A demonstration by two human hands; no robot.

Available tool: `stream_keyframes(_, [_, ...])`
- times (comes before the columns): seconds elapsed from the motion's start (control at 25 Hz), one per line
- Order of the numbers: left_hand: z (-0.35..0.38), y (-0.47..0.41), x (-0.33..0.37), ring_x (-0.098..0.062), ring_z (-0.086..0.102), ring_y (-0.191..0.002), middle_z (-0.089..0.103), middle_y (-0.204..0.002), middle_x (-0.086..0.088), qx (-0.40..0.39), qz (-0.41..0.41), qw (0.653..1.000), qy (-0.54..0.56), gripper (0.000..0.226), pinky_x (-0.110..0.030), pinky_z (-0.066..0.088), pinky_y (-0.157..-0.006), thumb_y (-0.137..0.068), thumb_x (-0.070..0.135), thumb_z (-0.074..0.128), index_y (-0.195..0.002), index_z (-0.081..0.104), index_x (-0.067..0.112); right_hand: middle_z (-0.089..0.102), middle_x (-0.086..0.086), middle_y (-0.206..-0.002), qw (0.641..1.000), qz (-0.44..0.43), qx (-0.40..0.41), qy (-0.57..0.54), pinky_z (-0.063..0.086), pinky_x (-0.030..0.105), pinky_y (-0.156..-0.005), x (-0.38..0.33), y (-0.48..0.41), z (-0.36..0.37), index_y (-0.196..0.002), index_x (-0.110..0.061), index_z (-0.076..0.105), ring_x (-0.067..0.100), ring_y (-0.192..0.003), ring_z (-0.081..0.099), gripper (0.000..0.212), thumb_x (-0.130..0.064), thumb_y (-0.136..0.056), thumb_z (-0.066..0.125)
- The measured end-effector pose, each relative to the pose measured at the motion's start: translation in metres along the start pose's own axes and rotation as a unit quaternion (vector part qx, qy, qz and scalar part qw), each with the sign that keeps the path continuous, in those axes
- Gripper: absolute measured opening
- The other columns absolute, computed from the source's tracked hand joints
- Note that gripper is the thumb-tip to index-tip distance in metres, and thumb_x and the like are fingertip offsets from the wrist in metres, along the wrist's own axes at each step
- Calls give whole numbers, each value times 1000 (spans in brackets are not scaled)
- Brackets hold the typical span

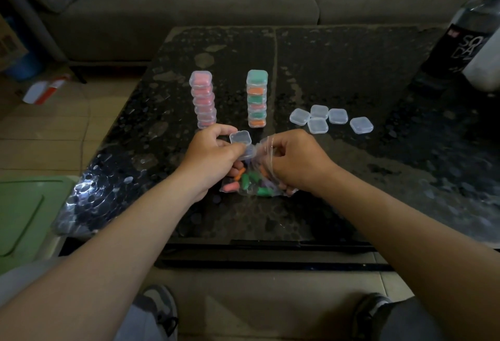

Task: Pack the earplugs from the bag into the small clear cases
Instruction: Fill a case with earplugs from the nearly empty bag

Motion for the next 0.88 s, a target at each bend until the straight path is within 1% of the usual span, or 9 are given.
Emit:
stream_keyframes(0.08, [0,0,0,-12,62,-56,75,-86,-15,3,4,1000,-1,33,-34,56,-60,-94,16,70,-125,61,22,73,9,-73,1000,-3,-2,13,51,26,-41,-2,1,2,-95,-18,77,17,-46,66,10,-26,-93,69])
stream_keyframes(0.24, [1,2,1,-10,59,-50,72,-82,-15,4,3,1000,14,32,-34,52,-55,-94,11,68,-123,61,21,71,0,-80,998,-6,2,61,53,25,-43,-4,-4,3,-99,-22,78,11,-51,67,12,-29,-92,71])
stream_keyframes(0.28, [1,3,1,-10,59,-50,73,-85,-17,4,4,1000,16,32,-34,52,-54,-93,11,68,-123,60,21,71,0,-82,996,-12,3,89,56,28,-47,-5,-5,4,-99,-23,77,11,-55,67,13,-32,-92,71])
stream_keyframes(0.36, [2,4,1,-9,60,-50,73,-91,-20,5,8,1000,14,32,-34,52,-55,-93,10,69,-122,60,21,71,-1,-85,983,-39,7,181,60,34,-64,-8,-7,6,-99,-23,76,13,-69,67,17,-37,-93,68])
stream_keyframes(0.44, [2,4,1,-8,60,-50,73,-94,-21,4,15,1000,13,31,-35,52,-56,-94,10,68,-122,60,20,69,0,-87,969,-58,18,238,58,37,-71,-12,-4,9,-100,-23,73,18,-77,65,20,-39,-95,63])
stream_keyframes(0.56, [3,3,-1,-8,60,-50,73,-93,-19,1,17,1000,17,32,-39,53,-60,-95,10,66,-125,60,19,70,3,-94,962,-82,36,259,57,42,-74,-15,1,10,-102,-21,69,25,-83,67,23,-40,-97,59])
stream_keyframes(0.68, [2,2,-1,-9,60,-51,73,-92,-17,-2,18,1000,19,33,-36,52,-57,-95,10,65,-126,59,20,68,3,-100,960,-74,16,271,52,36,-71,-18,2,12,-101,-17,63,22,-84,65,19,-36,-97,61])
stream_keyframes(0.76, [3,3,0,-10,61,-52,73,-92,-16,-4,18,1000,15,33,-36,53,-57,-96,11,65,-126,58,21,67,5,-107,957,-73,13,282,50,36,-73,-20,6,10,-109,-16,61,23,-90,64,21,-32,-96,64])
stream_keyframes(0.88, [2,6,1,-9,60,-51,72,-93,-17,-11,15,1000,17,34,-34,51,-52,-96,10,65,-128,56,21,62,5,-122,954,-71,14,291,51,38,-83,-23,14,5,-124,-16,56,25,-104,65,37,-30,-93,69])
Point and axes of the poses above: each hand's wrist, its own y-axis away from the middle knuckle, its own z-axis out of the palm, x = y × z, the point moved 6 cm from there along -y, towards the middle knuckle
